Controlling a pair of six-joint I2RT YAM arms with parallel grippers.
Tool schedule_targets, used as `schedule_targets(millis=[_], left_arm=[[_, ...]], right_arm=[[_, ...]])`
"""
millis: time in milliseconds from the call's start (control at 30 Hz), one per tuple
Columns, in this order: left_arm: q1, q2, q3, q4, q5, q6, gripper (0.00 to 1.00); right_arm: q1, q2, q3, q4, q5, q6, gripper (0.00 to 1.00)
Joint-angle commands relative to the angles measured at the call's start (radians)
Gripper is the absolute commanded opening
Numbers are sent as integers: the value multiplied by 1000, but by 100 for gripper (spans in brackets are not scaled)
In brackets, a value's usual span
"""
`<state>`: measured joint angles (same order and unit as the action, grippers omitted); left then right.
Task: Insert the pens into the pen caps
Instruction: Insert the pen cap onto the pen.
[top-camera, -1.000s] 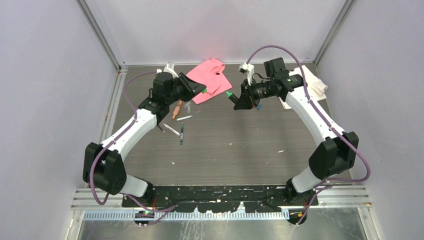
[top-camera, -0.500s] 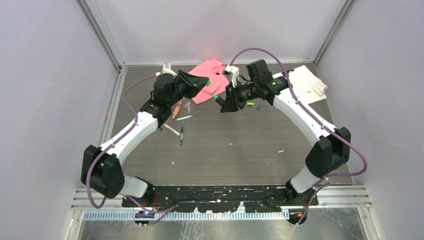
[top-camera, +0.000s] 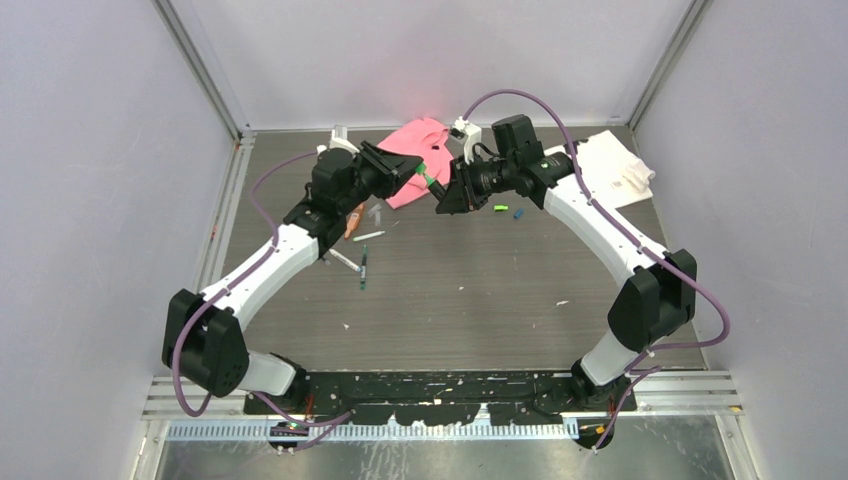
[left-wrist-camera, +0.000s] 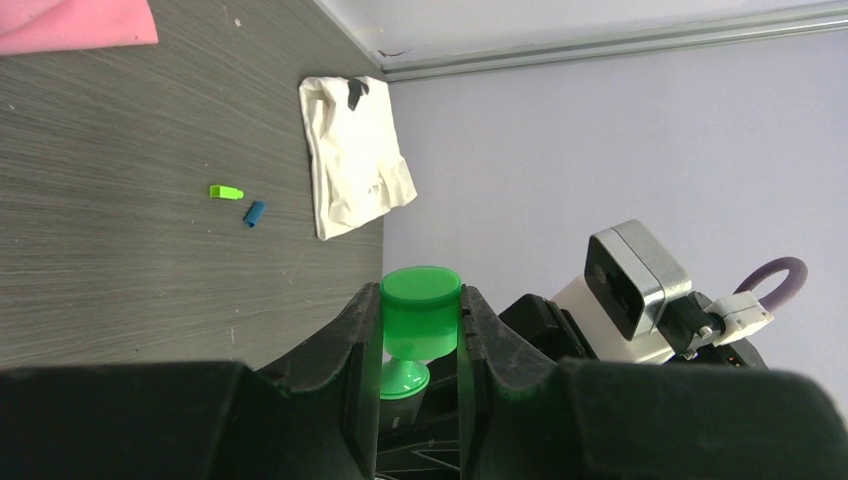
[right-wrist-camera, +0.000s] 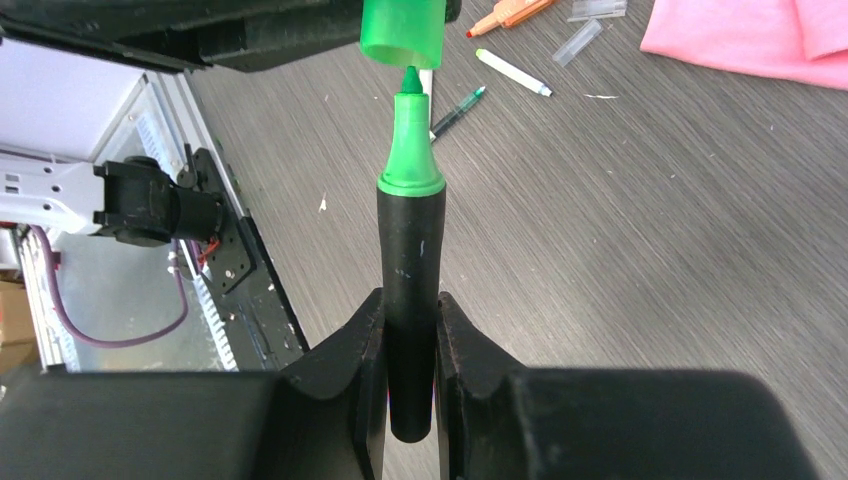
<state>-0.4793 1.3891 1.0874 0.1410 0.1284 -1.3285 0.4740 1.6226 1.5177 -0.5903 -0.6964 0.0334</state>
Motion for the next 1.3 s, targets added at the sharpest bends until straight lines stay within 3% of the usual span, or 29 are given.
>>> schedule_targets(millis=[0,533,967,1267], left_arm=[[-10,15,21,56,9,24,1],[-39,46,60,29,20,71,1],[-105,62,187,-166,11,252,1],[-150,50,260,-145,85,427,1]], right_arm=[[2,-1,23,68,-13,68,1],[2,31,58,69,20,125,1],[0,48,116,37,48,96,1],[-73,48,124,293,-125,78,1]])
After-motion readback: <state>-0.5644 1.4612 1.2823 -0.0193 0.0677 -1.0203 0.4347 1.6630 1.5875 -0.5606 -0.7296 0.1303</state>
